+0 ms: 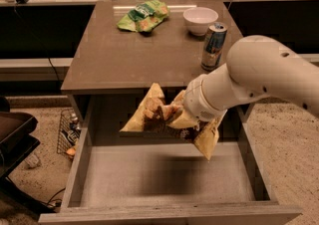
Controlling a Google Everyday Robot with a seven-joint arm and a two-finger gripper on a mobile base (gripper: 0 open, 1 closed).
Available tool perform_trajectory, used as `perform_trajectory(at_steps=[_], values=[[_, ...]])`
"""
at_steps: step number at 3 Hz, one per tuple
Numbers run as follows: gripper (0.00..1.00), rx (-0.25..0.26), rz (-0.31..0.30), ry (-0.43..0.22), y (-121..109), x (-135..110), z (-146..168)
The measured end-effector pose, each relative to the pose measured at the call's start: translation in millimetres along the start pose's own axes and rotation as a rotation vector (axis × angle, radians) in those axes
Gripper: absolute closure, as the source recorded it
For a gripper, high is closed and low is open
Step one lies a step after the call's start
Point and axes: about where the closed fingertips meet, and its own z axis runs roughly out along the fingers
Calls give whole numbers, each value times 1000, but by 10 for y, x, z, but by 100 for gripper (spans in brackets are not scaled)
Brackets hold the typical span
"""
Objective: Place brown chip bag into top drawer
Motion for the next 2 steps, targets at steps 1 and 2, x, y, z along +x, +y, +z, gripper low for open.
perform_trajectory(at_steps=[1,2], values=[[31,-1,-3,0,6,-14,0],[7,-1,-6,1,13,-28,0]])
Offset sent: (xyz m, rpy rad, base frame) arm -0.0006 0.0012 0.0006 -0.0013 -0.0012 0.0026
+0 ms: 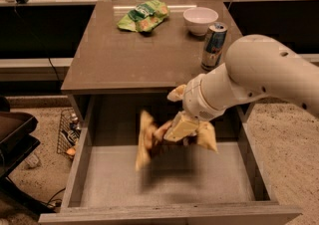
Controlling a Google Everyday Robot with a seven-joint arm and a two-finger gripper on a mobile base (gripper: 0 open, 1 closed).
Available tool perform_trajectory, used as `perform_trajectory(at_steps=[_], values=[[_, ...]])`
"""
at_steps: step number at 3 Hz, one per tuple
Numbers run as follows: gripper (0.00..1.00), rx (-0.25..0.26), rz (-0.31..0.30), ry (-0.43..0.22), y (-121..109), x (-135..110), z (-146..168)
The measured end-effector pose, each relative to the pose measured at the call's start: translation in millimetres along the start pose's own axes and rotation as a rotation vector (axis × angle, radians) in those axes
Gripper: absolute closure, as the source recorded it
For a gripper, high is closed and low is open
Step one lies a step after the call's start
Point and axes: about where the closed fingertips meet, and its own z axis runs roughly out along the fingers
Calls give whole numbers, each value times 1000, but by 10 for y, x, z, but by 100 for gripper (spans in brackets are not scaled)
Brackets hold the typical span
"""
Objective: Place brown chip bag into top drawer
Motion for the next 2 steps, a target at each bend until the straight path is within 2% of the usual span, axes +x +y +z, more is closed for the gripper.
perform_trajectory(at_steps=[1,2], values=[[0,0,-2,0,5,-10,0],[0,0,-2,0,5,-10,0]])
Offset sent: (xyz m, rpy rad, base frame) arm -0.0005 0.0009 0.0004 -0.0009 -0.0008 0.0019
